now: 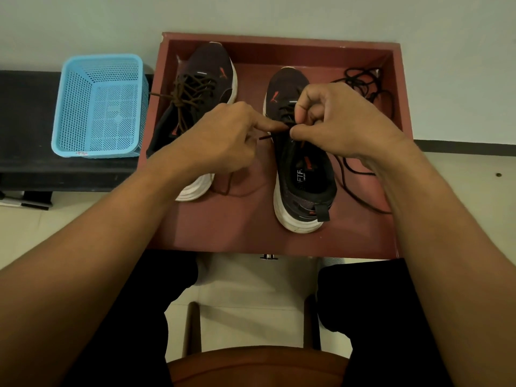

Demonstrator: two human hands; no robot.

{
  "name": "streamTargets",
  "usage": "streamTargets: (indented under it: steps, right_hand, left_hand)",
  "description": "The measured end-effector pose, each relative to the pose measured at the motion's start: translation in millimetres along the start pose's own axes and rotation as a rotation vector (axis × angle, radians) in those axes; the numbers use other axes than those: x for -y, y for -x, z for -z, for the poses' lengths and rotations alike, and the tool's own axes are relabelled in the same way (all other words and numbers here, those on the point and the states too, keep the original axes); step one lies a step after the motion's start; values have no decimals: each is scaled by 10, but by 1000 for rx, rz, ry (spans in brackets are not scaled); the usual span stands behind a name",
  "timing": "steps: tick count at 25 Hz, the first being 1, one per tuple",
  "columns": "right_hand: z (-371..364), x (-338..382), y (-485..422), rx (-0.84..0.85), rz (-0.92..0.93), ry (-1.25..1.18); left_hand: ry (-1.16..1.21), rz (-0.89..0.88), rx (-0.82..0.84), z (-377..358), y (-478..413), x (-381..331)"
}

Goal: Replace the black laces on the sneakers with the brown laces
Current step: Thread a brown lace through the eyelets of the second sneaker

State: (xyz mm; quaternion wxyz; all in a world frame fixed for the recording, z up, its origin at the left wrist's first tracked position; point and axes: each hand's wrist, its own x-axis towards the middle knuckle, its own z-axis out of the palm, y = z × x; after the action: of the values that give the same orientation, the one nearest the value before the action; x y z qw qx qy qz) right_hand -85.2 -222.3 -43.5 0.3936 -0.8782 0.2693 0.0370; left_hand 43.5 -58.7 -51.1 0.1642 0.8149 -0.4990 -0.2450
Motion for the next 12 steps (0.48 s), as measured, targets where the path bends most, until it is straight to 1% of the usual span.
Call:
streamTargets:
  steps: [1,3,6,9,12]
  right_hand:
    - [8,2,4,8,-4,2]
    - [15,11,18,14,-17,3]
    - [23,47,80,-35,-33,21]
    - [-3,91,148,-98,-71,166]
    - [-69,131,146,-96,-134,256]
  left_hand:
    - [-22,-11,29,27,24,-1]
    - [-34,-30,26,32,35,-14]
    - [-40,-13,-64,-30,-7,18]
    - [5,-19,-174,-72,-60,54]
    - [32,-41,-243,-145,-105,-13]
